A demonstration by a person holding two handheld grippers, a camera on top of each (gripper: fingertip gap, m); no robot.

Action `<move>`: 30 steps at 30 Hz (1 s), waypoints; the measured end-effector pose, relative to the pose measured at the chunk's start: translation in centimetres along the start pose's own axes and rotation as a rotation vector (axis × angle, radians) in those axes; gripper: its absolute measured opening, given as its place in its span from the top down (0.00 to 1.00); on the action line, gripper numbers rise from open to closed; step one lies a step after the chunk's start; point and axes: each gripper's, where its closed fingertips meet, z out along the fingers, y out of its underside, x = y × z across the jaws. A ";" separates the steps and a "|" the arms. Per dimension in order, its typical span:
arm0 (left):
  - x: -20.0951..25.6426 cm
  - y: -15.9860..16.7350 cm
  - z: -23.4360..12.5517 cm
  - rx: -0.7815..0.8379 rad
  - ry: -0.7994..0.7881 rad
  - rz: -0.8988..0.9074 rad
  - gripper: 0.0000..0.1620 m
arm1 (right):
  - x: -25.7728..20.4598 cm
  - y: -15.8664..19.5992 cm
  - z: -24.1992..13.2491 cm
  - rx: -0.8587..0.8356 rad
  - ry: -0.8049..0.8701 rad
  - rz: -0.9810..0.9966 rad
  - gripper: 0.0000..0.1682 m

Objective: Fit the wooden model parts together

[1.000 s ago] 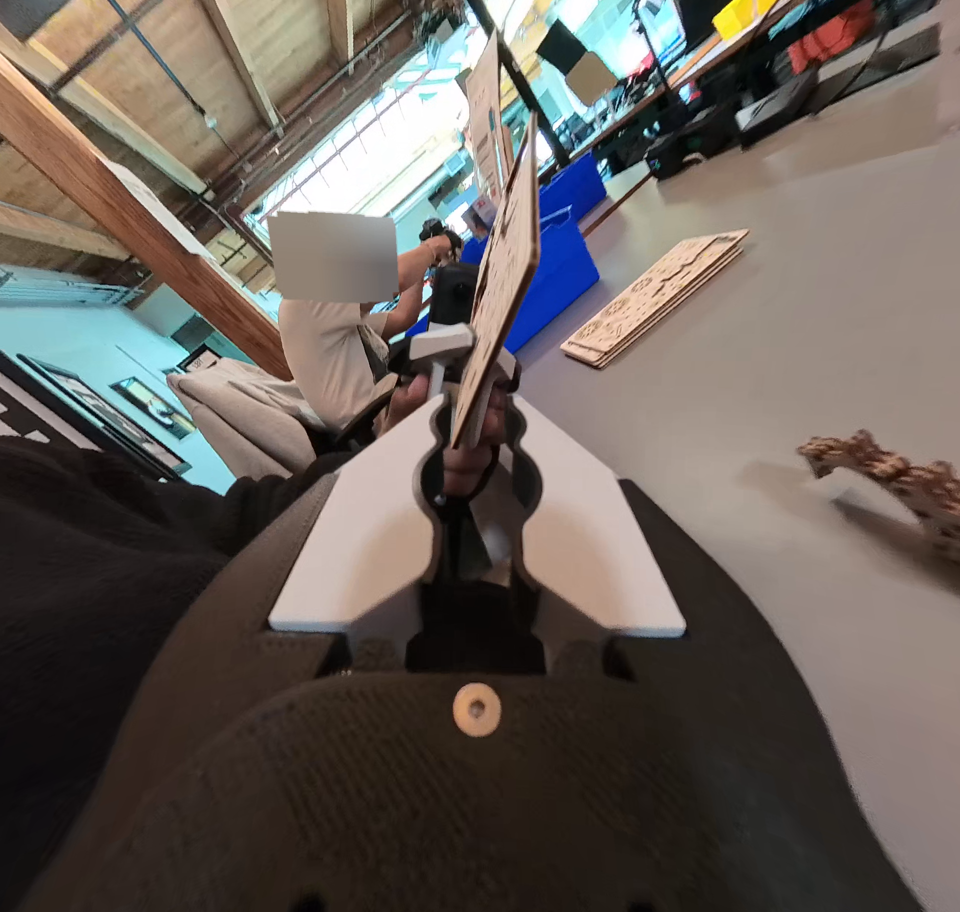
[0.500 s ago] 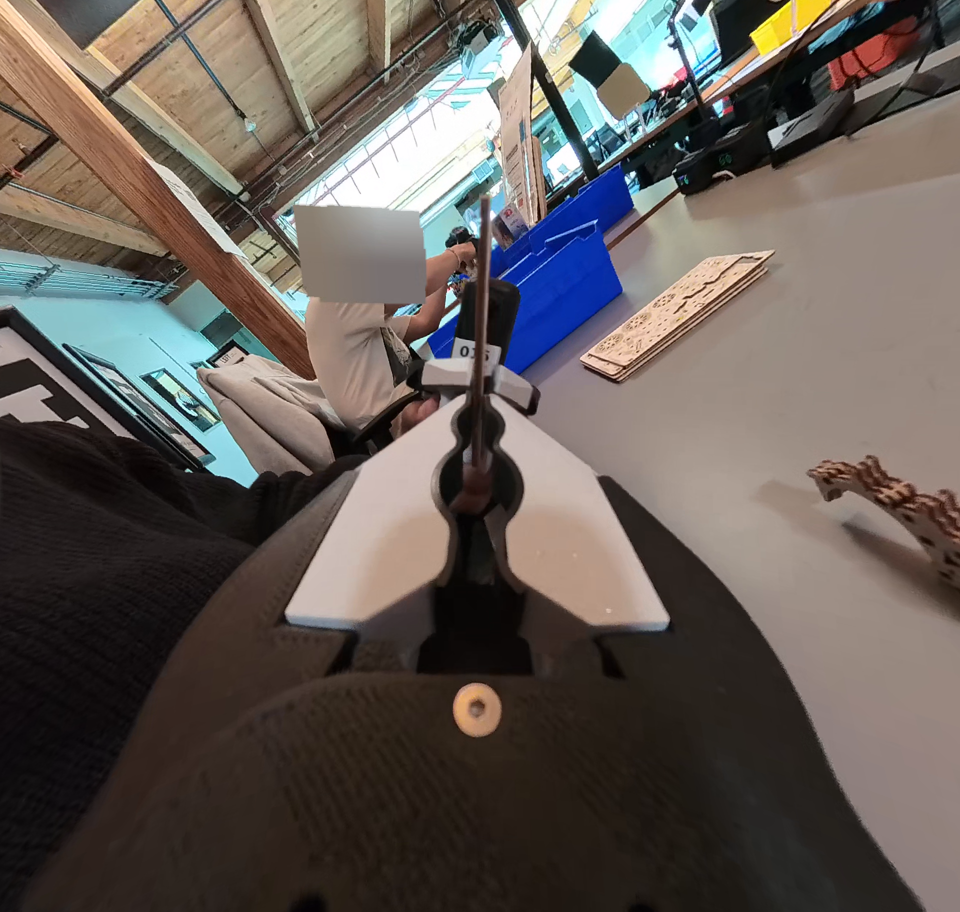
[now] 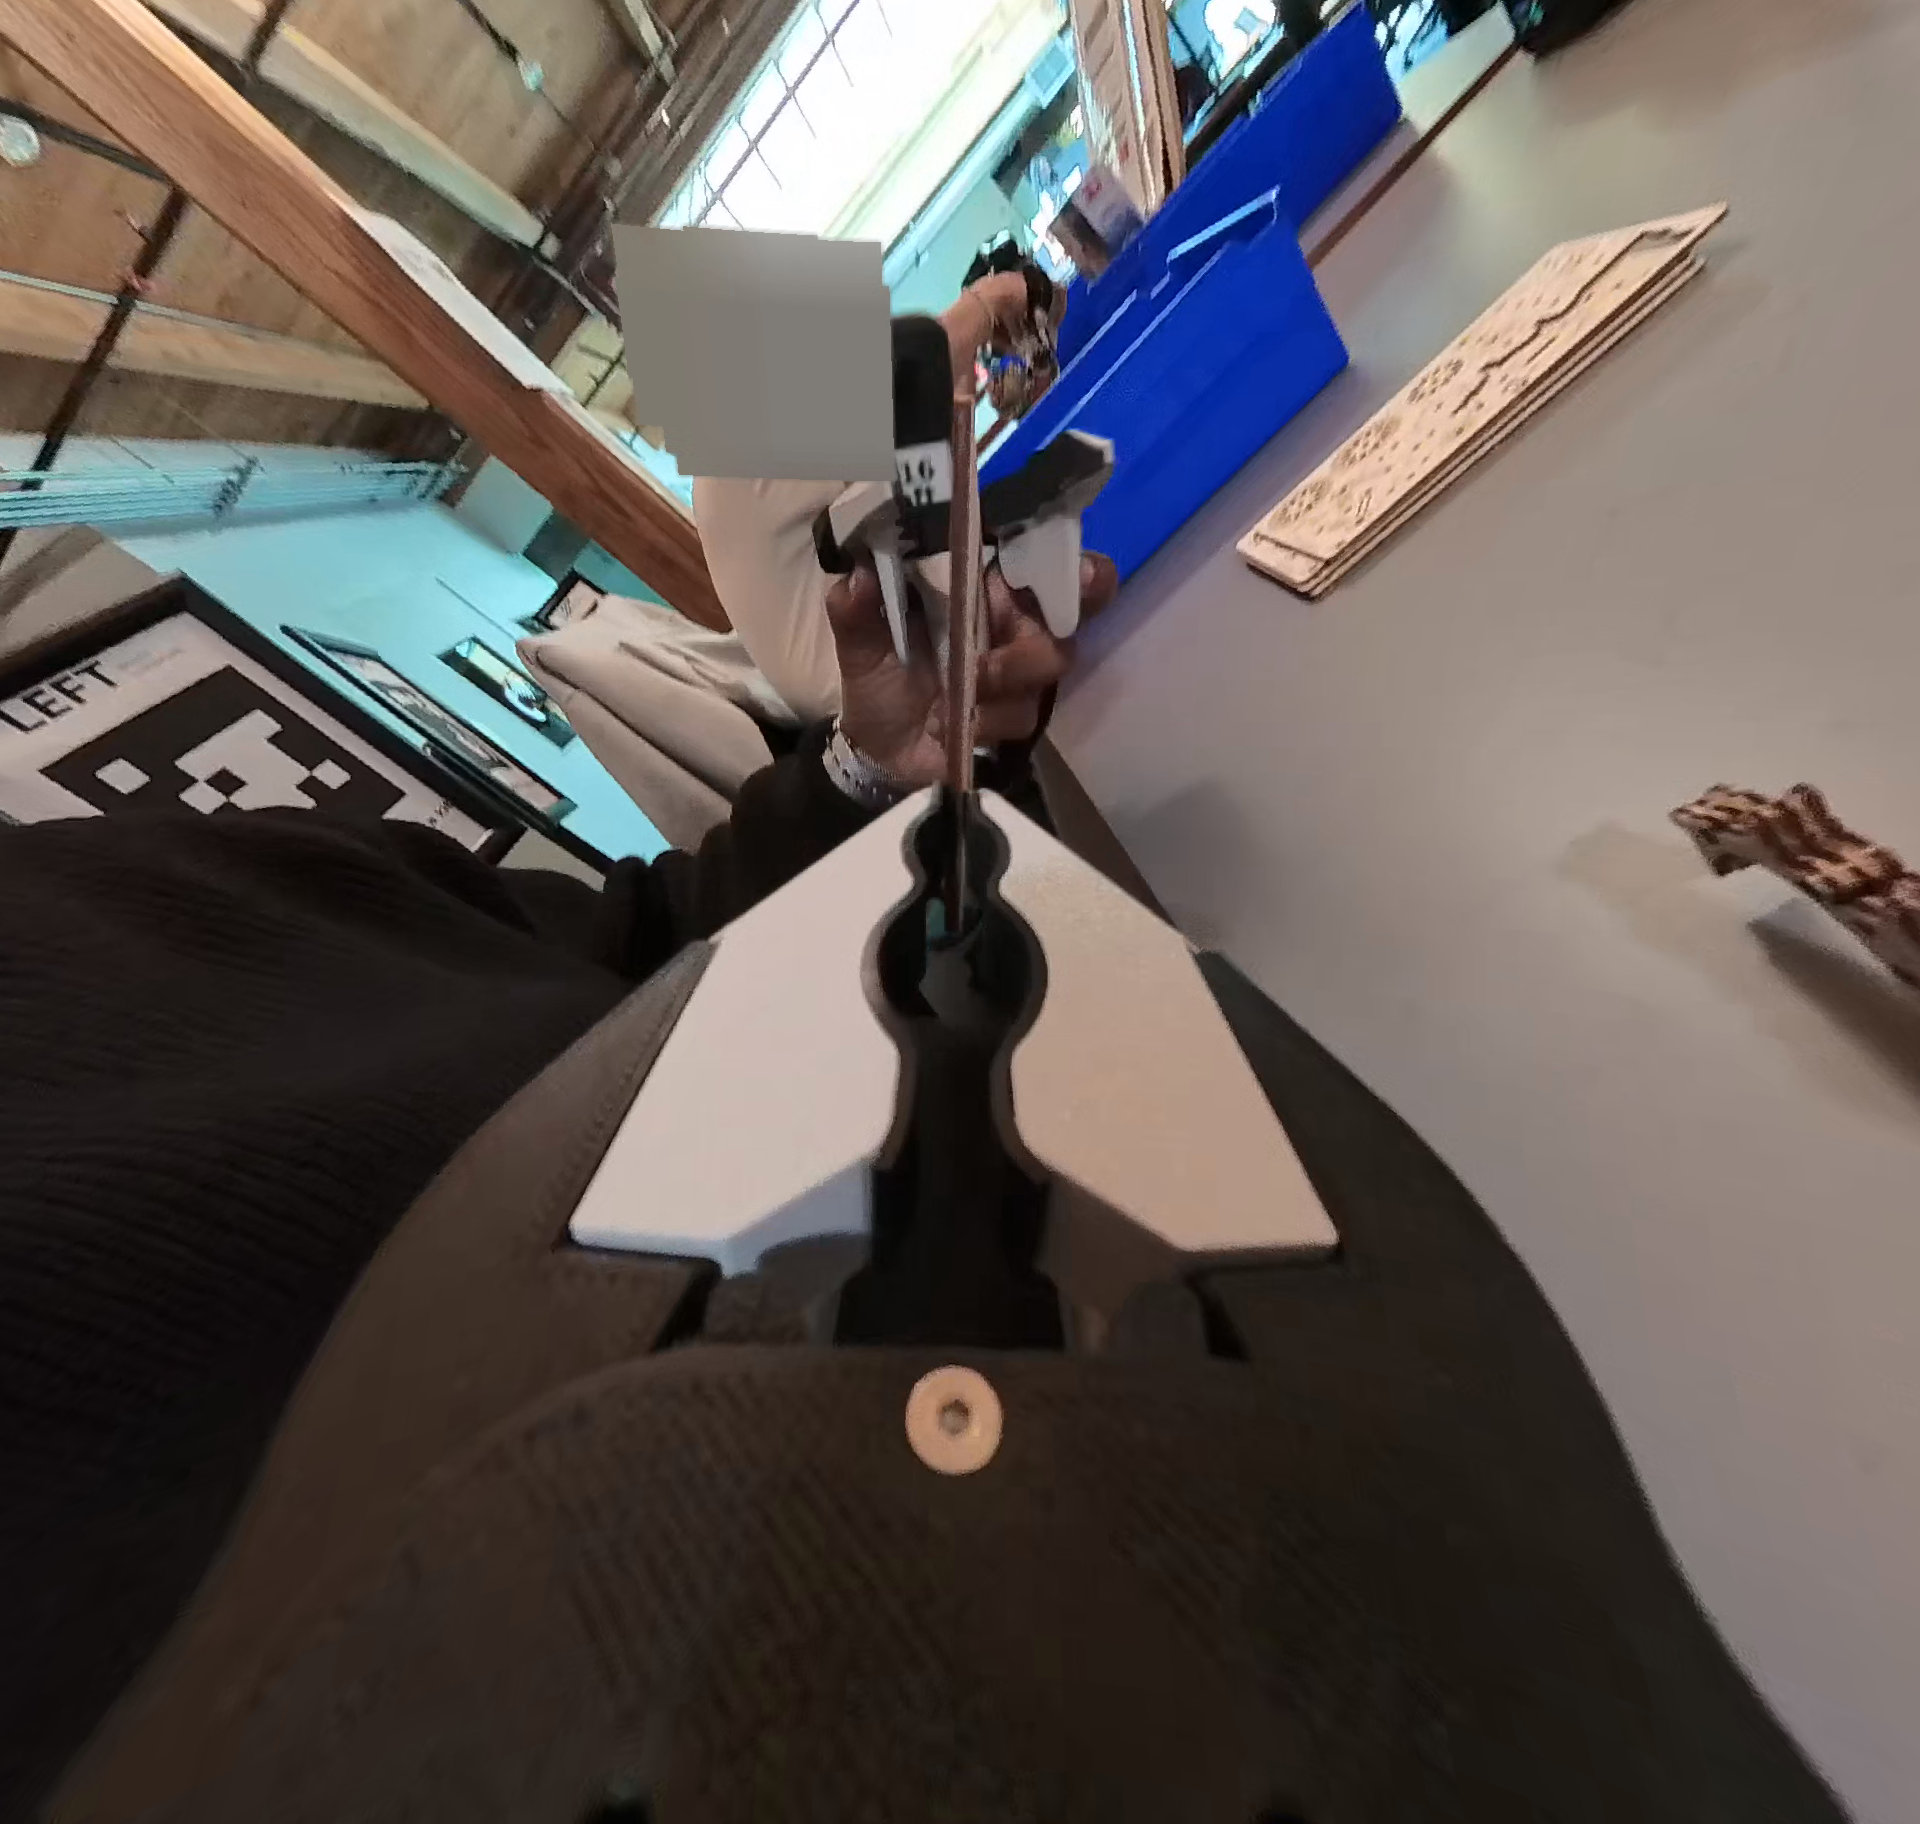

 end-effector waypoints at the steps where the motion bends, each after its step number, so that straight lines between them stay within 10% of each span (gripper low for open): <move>1: 0.6 1.0 0.3 -0.065 0.046 -0.004 0.68 | 0.0 0.3 0.1 -0.016 0.004 0.001 0.99; 7: 2.5 6.5 1.4 -0.359 0.194 -0.046 0.98 | 0.1 -0.8 -0.4 0.058 -0.011 0.043 1.00; 14: 3.4 10.0 2.6 -0.493 0.228 -0.076 0.99 | 0.6 -2.1 -1.0 0.156 0.014 0.045 0.99; 30: 2.4 6.0 3.2 -0.220 0.201 -0.241 0.99 | 1.2 -2.3 -1.0 0.188 0.092 -0.015 0.89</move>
